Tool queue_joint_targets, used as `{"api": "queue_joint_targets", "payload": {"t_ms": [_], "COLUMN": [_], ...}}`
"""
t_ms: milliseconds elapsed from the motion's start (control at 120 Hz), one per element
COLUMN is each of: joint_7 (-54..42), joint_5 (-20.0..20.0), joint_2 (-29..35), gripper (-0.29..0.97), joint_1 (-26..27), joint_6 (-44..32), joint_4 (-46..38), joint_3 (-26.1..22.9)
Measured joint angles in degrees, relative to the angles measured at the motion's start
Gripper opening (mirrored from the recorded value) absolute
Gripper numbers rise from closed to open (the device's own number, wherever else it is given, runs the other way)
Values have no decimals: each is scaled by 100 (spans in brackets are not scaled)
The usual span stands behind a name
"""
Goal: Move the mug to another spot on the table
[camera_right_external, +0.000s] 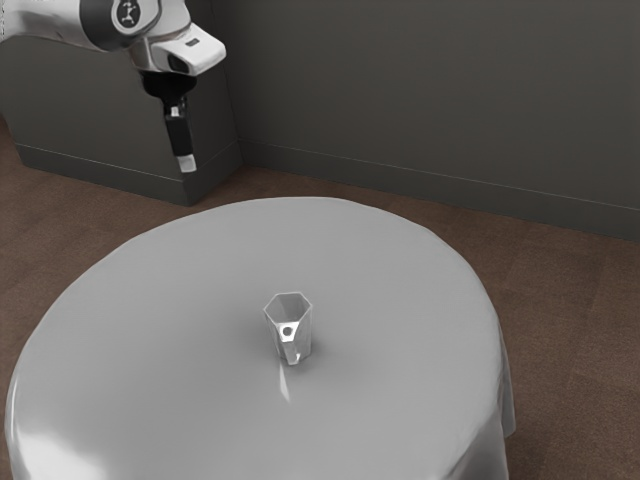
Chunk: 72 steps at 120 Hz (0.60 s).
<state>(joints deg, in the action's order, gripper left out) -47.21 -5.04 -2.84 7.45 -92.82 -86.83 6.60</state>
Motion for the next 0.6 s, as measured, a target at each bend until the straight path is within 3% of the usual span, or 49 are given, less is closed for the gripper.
{"api": "queue_joint_targets", "payload": {"t_ms": [258,333,475,600], "joint_7": [-72,-15,672,1490], "joint_5": [5,241,632,878], "joint_2": [1,1,262,656], "gripper": [68,68,68,68], "joint_1": [17,-35,-208,-209], "joint_6": [6,10,-26,-536], "joint_4": [-22,-122,-776,-1873], "joint_3": [-42,-94,-377,-562]}}
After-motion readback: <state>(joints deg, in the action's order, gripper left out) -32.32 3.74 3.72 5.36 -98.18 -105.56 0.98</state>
